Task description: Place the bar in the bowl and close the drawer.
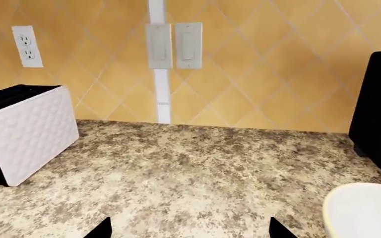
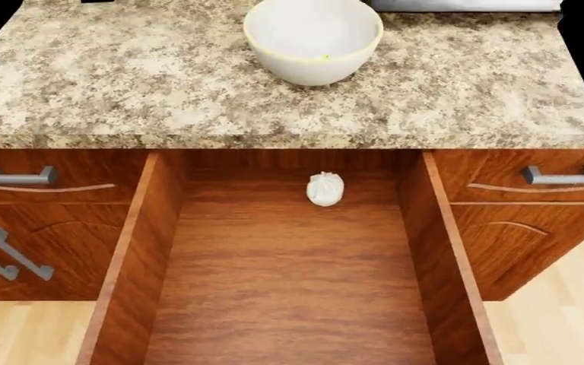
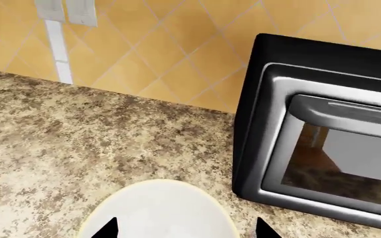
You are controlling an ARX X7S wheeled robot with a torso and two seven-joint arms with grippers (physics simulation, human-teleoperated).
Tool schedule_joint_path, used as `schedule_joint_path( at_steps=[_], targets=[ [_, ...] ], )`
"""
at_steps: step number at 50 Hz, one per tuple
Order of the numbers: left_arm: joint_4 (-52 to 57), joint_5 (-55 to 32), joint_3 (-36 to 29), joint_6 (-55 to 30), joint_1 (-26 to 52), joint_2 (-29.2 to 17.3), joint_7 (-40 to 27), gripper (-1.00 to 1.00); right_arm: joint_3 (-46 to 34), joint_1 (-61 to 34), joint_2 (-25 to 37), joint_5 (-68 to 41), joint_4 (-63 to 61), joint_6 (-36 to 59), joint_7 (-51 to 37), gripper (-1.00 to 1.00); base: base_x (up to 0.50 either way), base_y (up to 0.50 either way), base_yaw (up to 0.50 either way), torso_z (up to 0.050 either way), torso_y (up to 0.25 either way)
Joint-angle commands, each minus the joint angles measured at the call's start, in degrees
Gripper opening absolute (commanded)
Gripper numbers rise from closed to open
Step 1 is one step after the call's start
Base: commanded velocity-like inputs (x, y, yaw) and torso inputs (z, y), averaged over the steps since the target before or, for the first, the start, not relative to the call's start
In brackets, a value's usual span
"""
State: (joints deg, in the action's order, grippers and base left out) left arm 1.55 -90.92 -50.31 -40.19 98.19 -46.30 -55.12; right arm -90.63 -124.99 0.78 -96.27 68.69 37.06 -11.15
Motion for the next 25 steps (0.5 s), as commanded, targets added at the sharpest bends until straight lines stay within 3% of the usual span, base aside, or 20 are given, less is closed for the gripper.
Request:
schedule_joint_path(
  at_steps=[1, 15, 25],
  targets=[
    [1.4, -1.6, 0.7, -0.3, -0.4, -1.3, -0.8, 1.0, 3.8, -2.6, 7.4, -3.8, -11.6, 2.0, -5.9, 1.0, 0.0, 0.0, 0.0, -0.006, 0.25],
    [12.9, -8.6, 3.9, 0.1, -2.2, -7.2, -4.1, 1.0, 10.3, -2.2, 25.3, -12.1, -42.4, 3.7, -22.4, 1.0, 0.0, 0.0, 0.0, -0.006, 0.25],
    [26.6, -15.1, 8.2, 4.4, -7.1, -16.2, -6.2, 1.0, 13.5, 0.8, 38.2, -15.7, -63.1, 1.7, -33.3, 1.0, 0.0, 0.0, 0.0, -0.006, 0.25]
  ],
)
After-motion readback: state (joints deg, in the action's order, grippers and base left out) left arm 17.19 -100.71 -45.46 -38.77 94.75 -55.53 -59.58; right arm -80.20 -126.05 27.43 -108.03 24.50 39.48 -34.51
